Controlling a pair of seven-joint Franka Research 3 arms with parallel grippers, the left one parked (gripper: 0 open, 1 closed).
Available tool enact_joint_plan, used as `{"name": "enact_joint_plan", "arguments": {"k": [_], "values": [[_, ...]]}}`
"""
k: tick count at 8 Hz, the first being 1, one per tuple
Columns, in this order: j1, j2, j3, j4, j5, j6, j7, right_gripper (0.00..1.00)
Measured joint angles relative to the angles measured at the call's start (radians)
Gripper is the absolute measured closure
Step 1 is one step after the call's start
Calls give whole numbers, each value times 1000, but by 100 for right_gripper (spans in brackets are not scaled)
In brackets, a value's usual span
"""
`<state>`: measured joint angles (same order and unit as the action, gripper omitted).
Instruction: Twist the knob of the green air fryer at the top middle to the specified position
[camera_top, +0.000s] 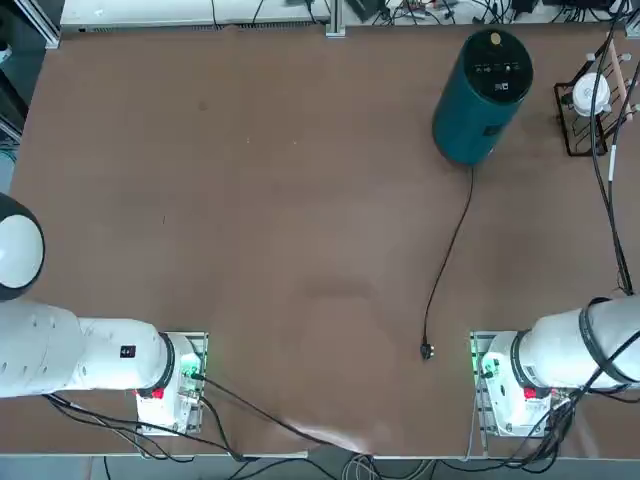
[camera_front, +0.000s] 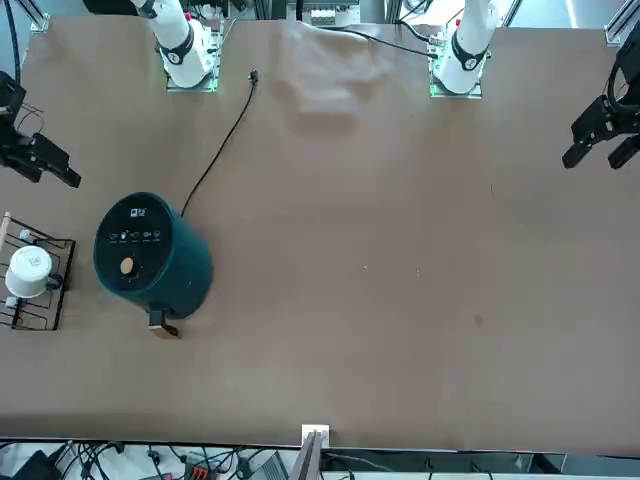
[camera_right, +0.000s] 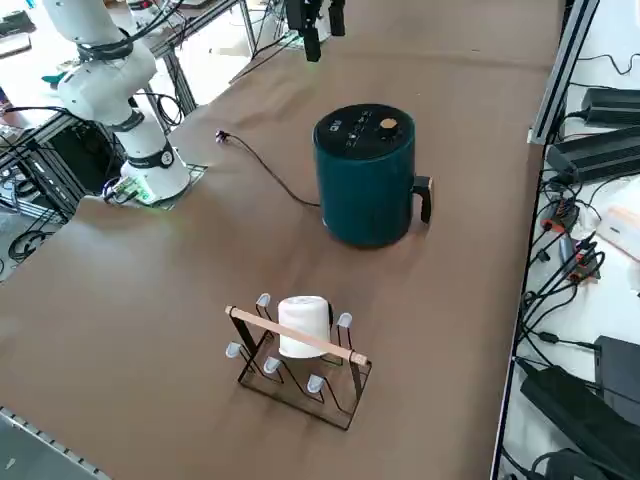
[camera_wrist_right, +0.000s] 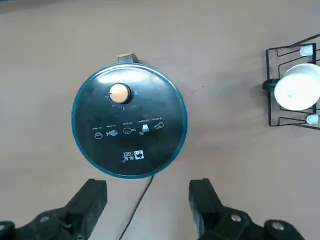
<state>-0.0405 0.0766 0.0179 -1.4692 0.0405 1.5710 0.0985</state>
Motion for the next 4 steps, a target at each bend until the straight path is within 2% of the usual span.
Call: {"name": "enact_joint_plan", "arguments": {"k": [4], "values": [[0, 1, 0, 1, -5, -1, -1, 0]]}}
